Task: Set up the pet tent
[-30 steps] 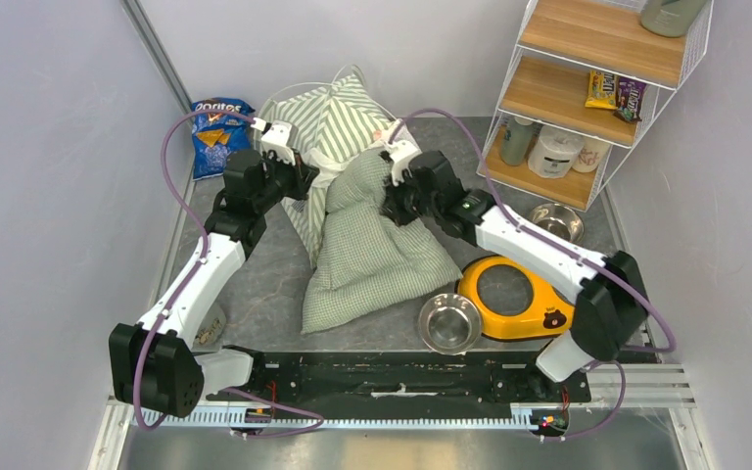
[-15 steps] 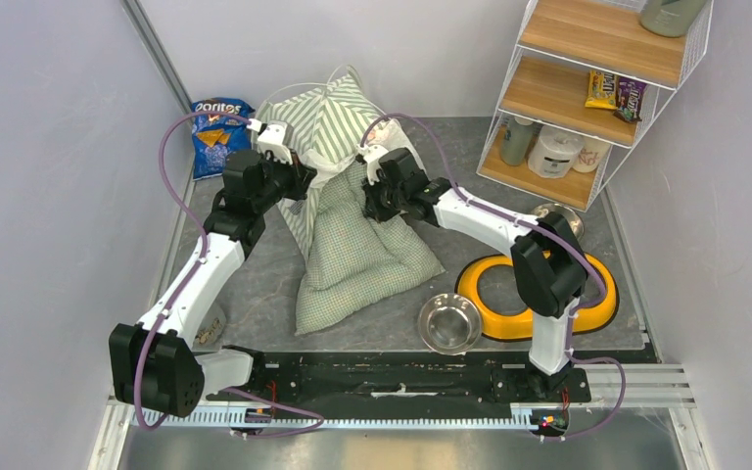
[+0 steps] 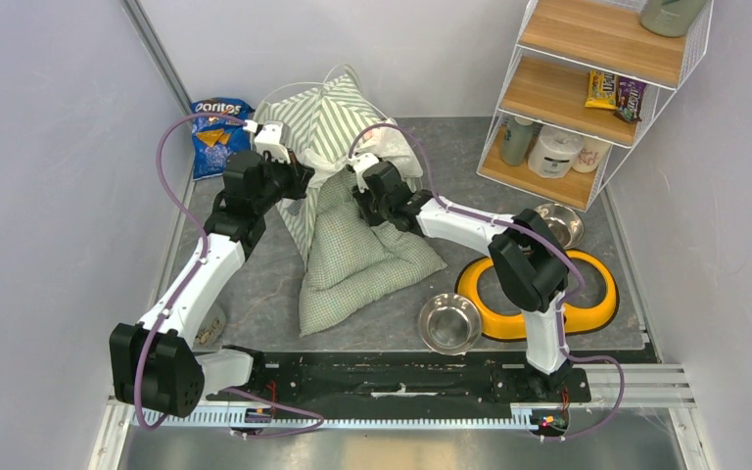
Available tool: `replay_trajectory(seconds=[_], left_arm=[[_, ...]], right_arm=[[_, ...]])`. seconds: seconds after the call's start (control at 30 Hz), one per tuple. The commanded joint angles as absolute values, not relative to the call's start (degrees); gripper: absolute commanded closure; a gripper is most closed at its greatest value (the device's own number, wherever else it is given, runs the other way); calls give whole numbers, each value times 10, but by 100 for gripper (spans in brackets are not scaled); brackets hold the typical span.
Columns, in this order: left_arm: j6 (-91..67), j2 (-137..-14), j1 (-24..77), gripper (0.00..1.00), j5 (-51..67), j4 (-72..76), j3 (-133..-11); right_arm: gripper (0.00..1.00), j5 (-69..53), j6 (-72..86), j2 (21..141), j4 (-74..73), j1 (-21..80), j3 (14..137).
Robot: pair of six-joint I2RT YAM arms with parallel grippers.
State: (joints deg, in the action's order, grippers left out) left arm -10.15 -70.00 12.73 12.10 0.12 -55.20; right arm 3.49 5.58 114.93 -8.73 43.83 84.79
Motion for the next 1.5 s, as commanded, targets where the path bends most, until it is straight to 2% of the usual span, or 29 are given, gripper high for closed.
replay_trajectory(seconds=[0.0, 0.13, 0.37, 0.5, 0.73, 0.83, 1.2, 1.37, 1.47], left_arm=[[-145, -701, 134, 98, 143, -3, -544], [-146, -699, 134, 98, 146, -3, -542], [-150, -698, 134, 98, 143, -5, -541], [-152, -695, 134, 98, 136, -10, -541], [-164, -693, 135, 98, 106, -35, -547], [-166, -695, 134, 98, 104, -35, -547], [-166, -701, 134, 98, 107, -36, -548], [-163, -701, 134, 98, 104, -40, -549], [-158, -700, 134, 98, 103, -43, -552]], right_arm=[[65, 104, 67, 1158, -6, 451, 846], [49, 163, 82, 1154, 48, 451, 844], [35, 237, 101, 1167, 88, 454, 849], [23, 260, 98, 1144, 105, 463, 816], [14, 309, 195, 1057, 15, 466, 773], [3, 319, 224, 1035, 16, 466, 755], [3, 316, 229, 986, 52, 466, 713], [3, 331, 188, 958, 43, 465, 712], [3, 299, 153, 954, 16, 457, 735]])
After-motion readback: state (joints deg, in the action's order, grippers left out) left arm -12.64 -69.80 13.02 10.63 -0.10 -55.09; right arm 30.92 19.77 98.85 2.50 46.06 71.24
